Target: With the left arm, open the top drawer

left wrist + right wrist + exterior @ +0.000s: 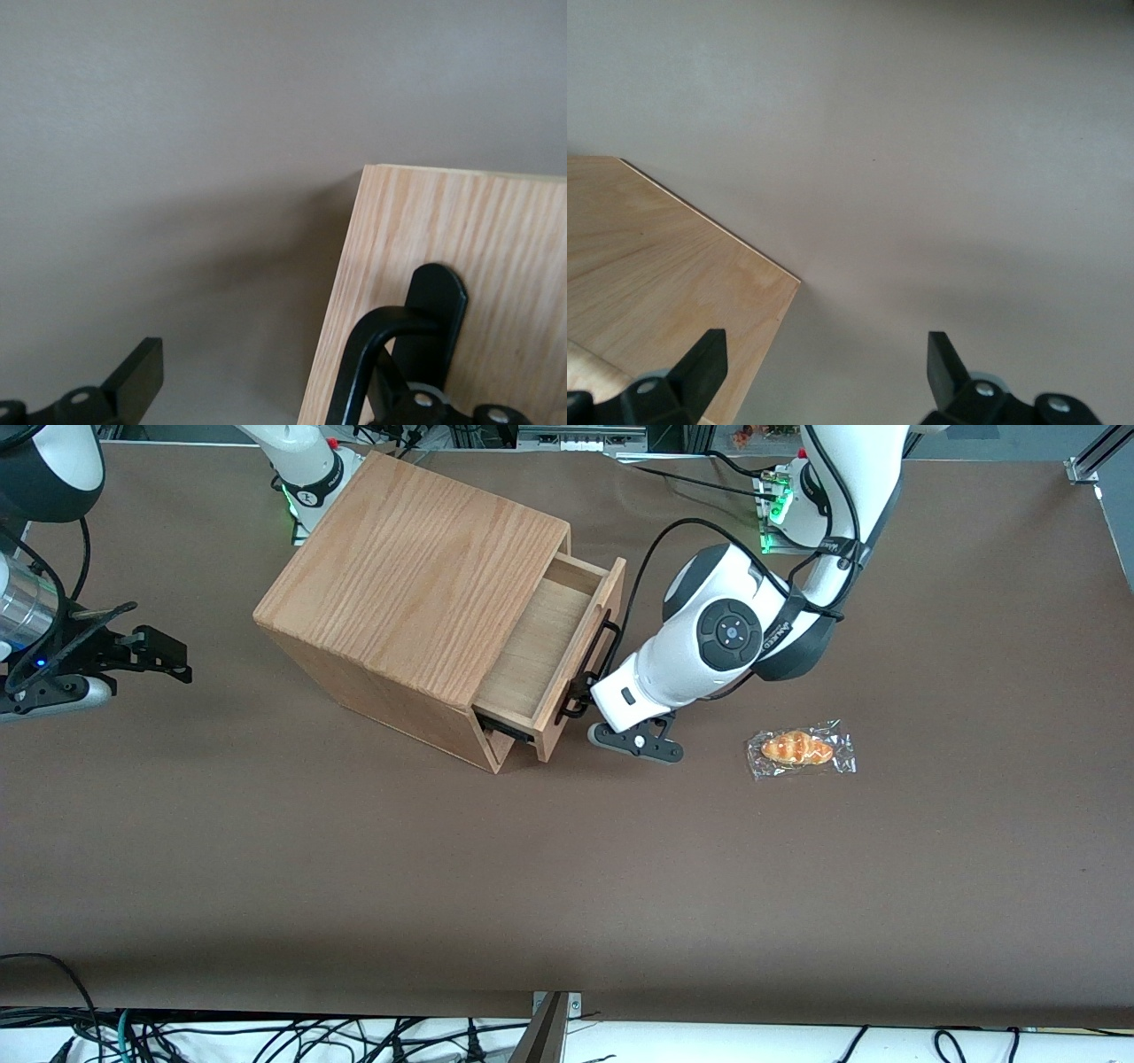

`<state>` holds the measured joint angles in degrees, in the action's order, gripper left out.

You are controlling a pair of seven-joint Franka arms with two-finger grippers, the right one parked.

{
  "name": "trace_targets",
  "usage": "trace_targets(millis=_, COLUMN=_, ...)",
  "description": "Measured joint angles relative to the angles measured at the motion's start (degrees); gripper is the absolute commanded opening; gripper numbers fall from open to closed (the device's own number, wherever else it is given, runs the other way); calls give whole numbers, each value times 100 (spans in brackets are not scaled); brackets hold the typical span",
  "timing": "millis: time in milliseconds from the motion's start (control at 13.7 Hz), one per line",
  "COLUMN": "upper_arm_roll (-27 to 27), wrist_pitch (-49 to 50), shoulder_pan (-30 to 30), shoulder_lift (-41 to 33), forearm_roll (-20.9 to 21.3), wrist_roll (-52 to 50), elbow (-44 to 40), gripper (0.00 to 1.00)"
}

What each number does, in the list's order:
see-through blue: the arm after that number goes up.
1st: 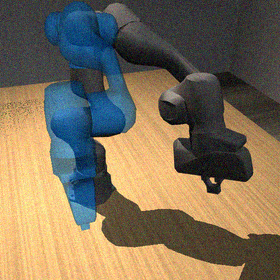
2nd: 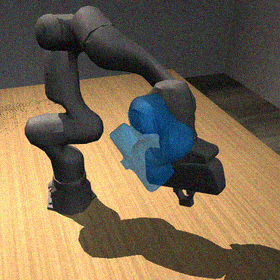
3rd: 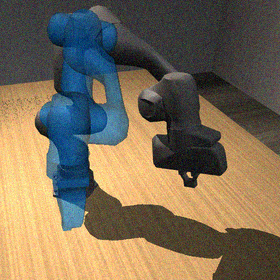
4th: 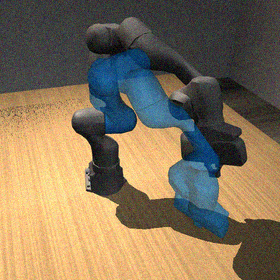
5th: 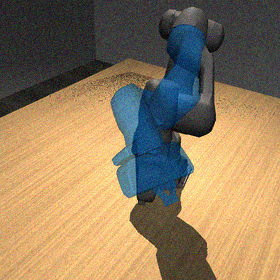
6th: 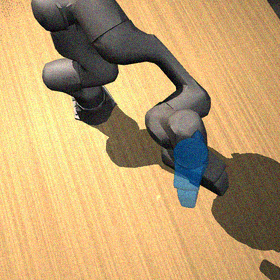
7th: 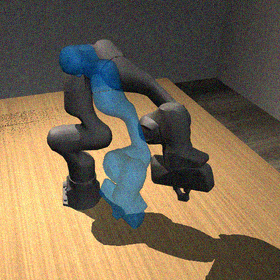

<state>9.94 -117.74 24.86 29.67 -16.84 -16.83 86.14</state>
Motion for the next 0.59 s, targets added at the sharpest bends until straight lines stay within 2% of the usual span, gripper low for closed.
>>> trace_targets(millis=585, upper_arm_roll=63, wrist_pitch=79, shoulder_pan=-202, shoulder_lift=2, forearm_roll=1, wrist_roll=221, elbow=-33, gripper=100)
